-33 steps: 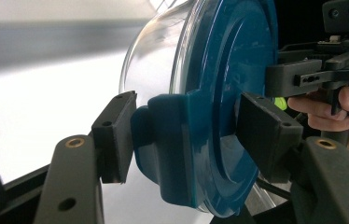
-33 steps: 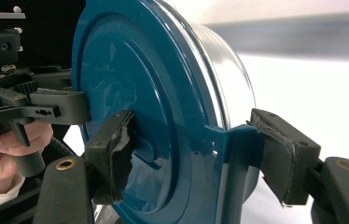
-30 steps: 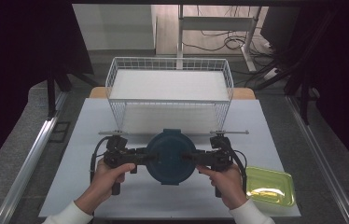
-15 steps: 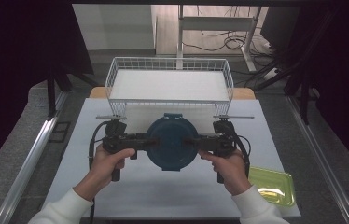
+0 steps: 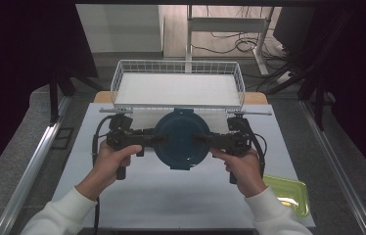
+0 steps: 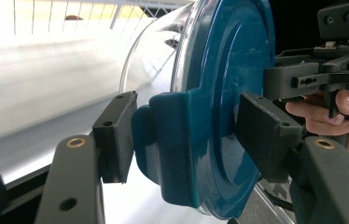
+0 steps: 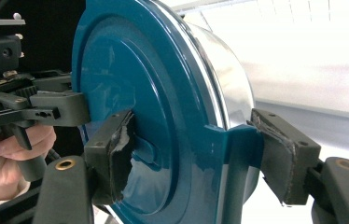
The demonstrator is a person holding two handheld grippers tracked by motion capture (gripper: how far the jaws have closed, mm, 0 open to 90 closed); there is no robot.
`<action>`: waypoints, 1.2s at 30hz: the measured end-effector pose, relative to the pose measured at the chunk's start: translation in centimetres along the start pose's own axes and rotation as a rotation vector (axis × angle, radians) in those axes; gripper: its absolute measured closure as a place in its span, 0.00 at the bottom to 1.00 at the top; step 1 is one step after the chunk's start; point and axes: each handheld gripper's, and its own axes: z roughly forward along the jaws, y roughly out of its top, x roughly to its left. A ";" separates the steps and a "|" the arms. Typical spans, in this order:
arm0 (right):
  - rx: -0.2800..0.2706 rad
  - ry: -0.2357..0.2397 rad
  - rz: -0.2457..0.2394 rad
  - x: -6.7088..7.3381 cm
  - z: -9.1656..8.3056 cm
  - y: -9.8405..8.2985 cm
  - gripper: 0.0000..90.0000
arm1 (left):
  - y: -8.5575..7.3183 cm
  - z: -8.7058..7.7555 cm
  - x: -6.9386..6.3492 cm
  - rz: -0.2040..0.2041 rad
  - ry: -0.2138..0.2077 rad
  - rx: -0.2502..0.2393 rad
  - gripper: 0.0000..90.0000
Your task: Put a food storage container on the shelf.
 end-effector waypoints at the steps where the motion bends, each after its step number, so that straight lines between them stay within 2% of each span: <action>1: -0.004 0.004 0.004 0.0 -0.1 0.2 0.35 | 0.3 -0.1 -0.2 0.009 0.003 -0.001 0.45; 4: -0.015 0.007 0.001 0.2 -0.6 0.8 0.35 | 1.1 -0.2 -0.5 0.019 -0.003 -0.005 0.45; 8: -0.025 -0.011 -0.025 0.9 -1.3 1.9 0.35 | 2.1 -0.3 -0.7 0.022 -0.017 -0.019 0.45; 16: -0.039 -0.019 -0.048 1.4 -1.8 4.4 0.35 | 4.3 -0.6 -0.7 0.033 -0.018 -0.035 0.45; 23: -0.037 -0.009 -0.047 1.0 -1.5 6.3 0.36 | 5.8 -0.4 -0.2 0.026 -0.017 -0.043 0.46; 33: -0.054 -0.003 -0.041 0.0 -0.5 8.6 0.36 | 7.6 0.3 1.3 0.005 -0.023 -0.043 0.46; 36: -0.057 0.000 -0.037 -0.3 -0.2 9.4 0.36 | 8.4 0.5 1.7 0.011 -0.022 -0.041 0.46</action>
